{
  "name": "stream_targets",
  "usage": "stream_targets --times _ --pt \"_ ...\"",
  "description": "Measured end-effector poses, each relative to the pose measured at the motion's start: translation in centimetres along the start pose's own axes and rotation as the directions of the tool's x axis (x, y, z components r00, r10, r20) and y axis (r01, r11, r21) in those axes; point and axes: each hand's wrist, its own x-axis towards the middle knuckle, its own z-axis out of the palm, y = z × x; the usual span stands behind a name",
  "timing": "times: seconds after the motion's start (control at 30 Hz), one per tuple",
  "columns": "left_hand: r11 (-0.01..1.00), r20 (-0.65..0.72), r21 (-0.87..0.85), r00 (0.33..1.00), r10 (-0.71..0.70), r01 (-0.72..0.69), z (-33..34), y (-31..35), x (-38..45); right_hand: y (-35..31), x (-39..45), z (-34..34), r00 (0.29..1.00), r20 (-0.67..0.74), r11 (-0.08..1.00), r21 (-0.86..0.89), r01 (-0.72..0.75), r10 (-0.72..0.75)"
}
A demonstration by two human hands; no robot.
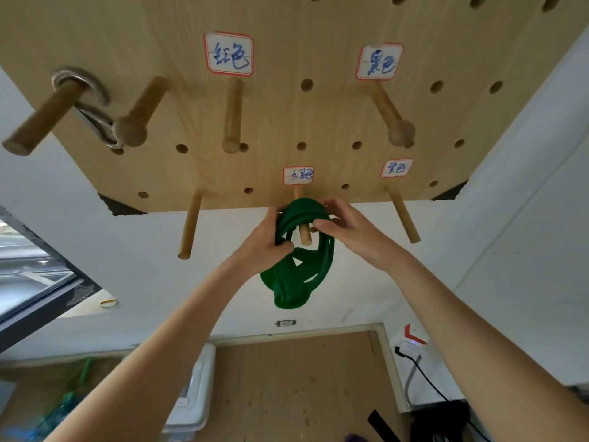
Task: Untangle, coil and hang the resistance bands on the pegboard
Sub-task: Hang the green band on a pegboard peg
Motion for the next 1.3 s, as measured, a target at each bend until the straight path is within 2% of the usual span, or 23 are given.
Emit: stream_targets --times 0.07,0.1,0.2,0.3,0.4,0.57,0.67,0.73,0.83,0.97,1.0,1.07,1.13,1.2,1.3 --pt "0.978 0.049 -0.186 0.995 -0.084 0.091 -0.1 -0.1 -0.1 0.3 -0.1 0.4 1.000 -0.017 0.998 0.064 0.010 -0.009" --pt "0.969 0.024 -0.226 0.995 -0.099 0.102 -0.1 -0.3 -0.1 0.5 -0.1 0.7 0.999 -0.029 0.998 0.058 0.019 -0.017" --pt "0.991 -0.125 -0.129 0.991 -0.054 0.037 0.5 -1.2 0.2 1.7 -0.2 2.0 0.988 -0.135 0.997 -0.015 0.072 -0.073" --pt "0.990 -0.105 -0.137 0.994 -0.032 0.018 1.5 -2.5 -0.2 2.6 -0.5 3.3 0.971 -0.201 0.991 0.012 0.134 -0.129" --pt "0.997 -0.183 -0.067 0.983 0.026 -0.039 2.4 -3.5 0.0 2.6 0.0 3.8 0.968 -0.197 0.987 0.015 0.158 -0.152" --pt "0.999 -0.380 -0.010 0.925 0.027 -0.034 2.3 -4.2 1.5 1.3 2.5 2.4 0.940 -0.284 0.964 -0.234 0.123 -0.189" --pt "1.000 -0.440 -0.027 0.898 0.000 -0.013 3.0 -4.8 1.9 0.8 3.8 2.4 0.907 -0.363 0.946 -0.307 0.102 -0.216" --pt "0.994 -0.420 -0.093 0.903 -0.093 0.059 3.9 -5.5 1.5 1.3 3.5 3.0 0.884 -0.426 0.960 -0.270 0.077 -0.191" --pt "0.958 -0.320 -0.241 0.919 -0.231 0.157 5.2 -6.8 0.8 4.4 1.5 3.8 0.851 -0.524 0.997 -0.071 -0.004 -0.034" --pt "0.944 -0.350 -0.304 0.907 -0.234 0.127 6.3 -6.9 1.5 7.5 0.3 6.5 0.905 -0.421 0.998 0.017 -0.054 0.056" --pt "0.943 -0.369 -0.310 0.899 -0.238 0.122 6.6 -6.8 1.5 7.4 1.0 7.1 0.890 -0.449 0.997 0.061 -0.055 0.077" --pt "0.940 -0.395 -0.325 0.887 -0.238 0.107 7.3 -6.8 1.2 6.9 2.9 7.5 0.807 -0.582 0.994 0.098 -0.055 0.102" --pt "0.927 -0.406 -0.358 0.876 -0.260 0.109 7.9 -6.6 0.8 7.4 3.6 7.6 0.731 -0.679 0.997 0.017 -0.079 0.070" --pt "0.950 -0.424 -0.291 0.875 -0.234 0.113 7.5 -6.6 0.3 8.1 3.1 7.5 0.743 -0.669 0.988 -0.092 -0.121 0.029" --pt "0.993 -0.462 0.092 0.886 -0.020 0.070 4.6 -7.7 -0.3 8.9 2.0 5.5 0.767 -0.632 0.924 -0.351 -0.153 -0.113"
